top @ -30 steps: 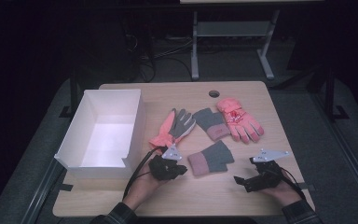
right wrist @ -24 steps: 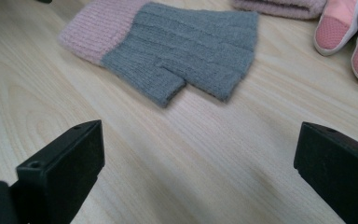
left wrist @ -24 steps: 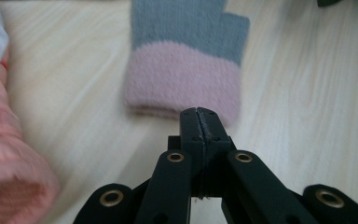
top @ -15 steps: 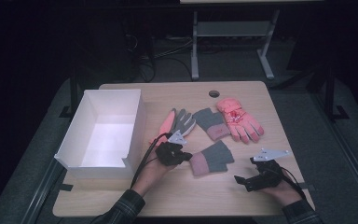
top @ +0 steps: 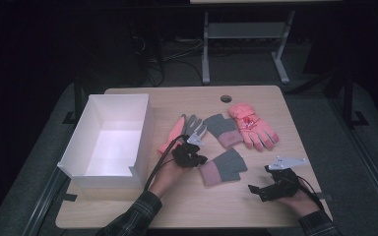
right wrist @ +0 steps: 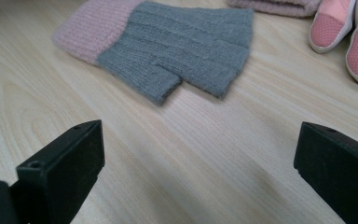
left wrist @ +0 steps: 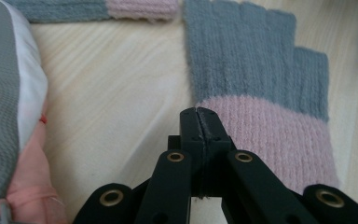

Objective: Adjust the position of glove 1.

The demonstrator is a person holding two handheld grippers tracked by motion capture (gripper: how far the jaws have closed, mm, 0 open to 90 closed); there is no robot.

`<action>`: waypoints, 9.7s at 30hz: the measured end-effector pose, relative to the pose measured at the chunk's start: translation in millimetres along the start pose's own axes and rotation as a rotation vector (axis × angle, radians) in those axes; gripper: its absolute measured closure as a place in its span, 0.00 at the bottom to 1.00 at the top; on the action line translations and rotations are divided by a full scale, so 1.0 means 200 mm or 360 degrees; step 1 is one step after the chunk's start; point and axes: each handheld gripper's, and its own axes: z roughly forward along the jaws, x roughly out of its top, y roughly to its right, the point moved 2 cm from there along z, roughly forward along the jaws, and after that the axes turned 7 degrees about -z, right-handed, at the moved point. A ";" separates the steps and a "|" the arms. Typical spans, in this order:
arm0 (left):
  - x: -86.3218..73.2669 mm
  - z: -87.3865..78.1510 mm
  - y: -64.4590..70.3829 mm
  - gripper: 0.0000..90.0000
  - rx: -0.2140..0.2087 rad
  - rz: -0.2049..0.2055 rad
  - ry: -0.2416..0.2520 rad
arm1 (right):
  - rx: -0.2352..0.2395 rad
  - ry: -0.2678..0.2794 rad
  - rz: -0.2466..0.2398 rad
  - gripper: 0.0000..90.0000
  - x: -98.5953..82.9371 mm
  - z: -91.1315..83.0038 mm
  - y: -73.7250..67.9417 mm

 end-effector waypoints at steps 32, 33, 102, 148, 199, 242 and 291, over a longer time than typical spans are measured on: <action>-0.15 -0.05 0.28 1.00 -0.0288 0.0071 -0.0129 | -0.0007 -0.0008 0.0009 0.02 0.00 0.00 0.00; -0.15 -0.05 0.29 1.00 -0.0295 0.0076 -0.0126 | -0.0005 -0.0008 0.0014 0.02 0.00 -0.01 0.00; -0.14 -0.11 0.24 0.29 -0.0188 0.0056 -0.0001 | 0.0070 -0.0078 -0.0012 0.03 0.01 -0.01 -0.03; -0.32 -0.17 0.18 0.16 -0.0051 -0.0014 0.0030 | -0.0033 -0.0039 0.0020 0.13 0.38 0.17 0.12; -0.32 -0.20 0.17 0.16 -0.0065 -0.0043 0.0049 | -0.0225 -0.0234 0.0129 0.67 0.68 0.72 0.40; -0.33 -0.19 0.15 0.16 -0.0056 -0.0071 0.0032 | -0.0048 0.0009 0.0201 0.94 0.69 0.34 0.35; -0.34 -0.21 0.13 0.16 -0.0011 -0.0083 0.0048 | 0.0259 -0.0028 0.0093 0.93 0.36 0.09 -0.22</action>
